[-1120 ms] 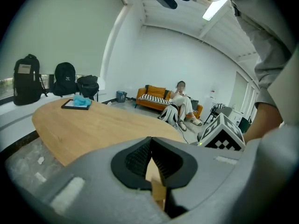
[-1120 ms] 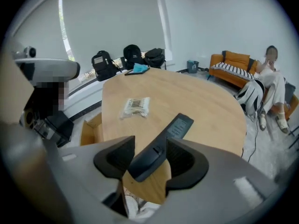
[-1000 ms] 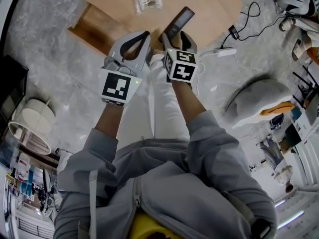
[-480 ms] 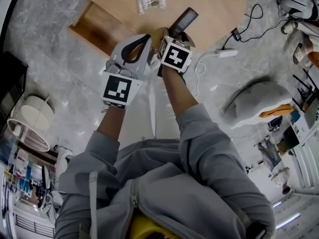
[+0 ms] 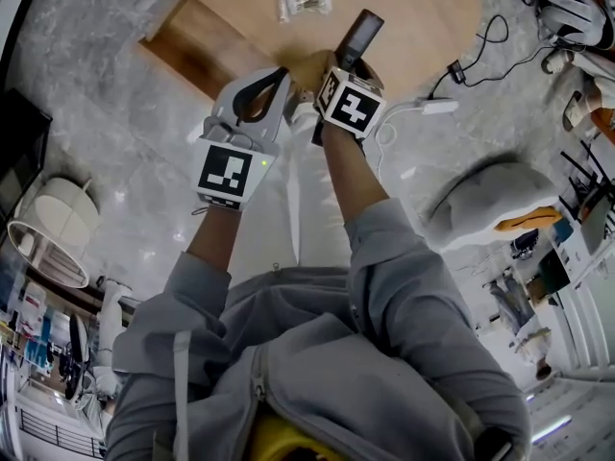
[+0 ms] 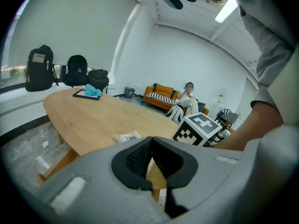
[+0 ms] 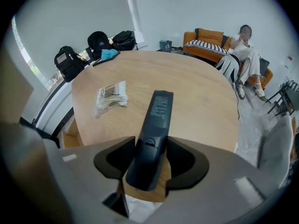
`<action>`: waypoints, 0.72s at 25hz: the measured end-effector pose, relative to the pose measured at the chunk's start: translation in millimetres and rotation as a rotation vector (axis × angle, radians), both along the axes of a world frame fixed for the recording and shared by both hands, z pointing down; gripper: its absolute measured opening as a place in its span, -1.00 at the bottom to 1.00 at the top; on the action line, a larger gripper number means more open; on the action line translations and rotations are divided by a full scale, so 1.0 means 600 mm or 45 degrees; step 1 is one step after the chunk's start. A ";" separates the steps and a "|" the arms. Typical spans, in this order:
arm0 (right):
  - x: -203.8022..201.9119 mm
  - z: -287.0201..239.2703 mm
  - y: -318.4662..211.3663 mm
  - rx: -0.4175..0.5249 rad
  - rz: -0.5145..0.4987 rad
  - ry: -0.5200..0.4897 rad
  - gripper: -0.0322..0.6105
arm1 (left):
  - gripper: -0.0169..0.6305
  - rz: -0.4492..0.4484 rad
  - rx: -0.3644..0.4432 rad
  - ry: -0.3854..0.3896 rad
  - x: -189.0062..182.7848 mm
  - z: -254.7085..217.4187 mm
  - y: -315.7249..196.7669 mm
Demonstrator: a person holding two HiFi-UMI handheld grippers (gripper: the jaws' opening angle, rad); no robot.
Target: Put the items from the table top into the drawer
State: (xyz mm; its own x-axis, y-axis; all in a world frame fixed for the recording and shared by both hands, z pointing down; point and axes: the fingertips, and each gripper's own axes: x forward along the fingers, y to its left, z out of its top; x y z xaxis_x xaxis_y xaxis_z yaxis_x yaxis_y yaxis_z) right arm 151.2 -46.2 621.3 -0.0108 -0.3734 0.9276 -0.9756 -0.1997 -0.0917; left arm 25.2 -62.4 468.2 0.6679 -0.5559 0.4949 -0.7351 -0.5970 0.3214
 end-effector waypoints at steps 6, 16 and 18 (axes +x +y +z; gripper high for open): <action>-0.006 -0.010 0.003 0.043 -0.066 -0.003 -0.28 | -0.95 -0.031 -0.007 -0.002 -0.019 0.003 0.007; -0.058 -0.002 0.038 0.002 -0.465 0.008 -0.25 | -0.95 -0.049 -0.017 0.000 -0.029 0.006 0.012; -0.058 0.001 0.035 -0.016 -0.487 0.019 -0.15 | -0.95 -0.048 -0.018 0.000 -0.027 0.007 0.012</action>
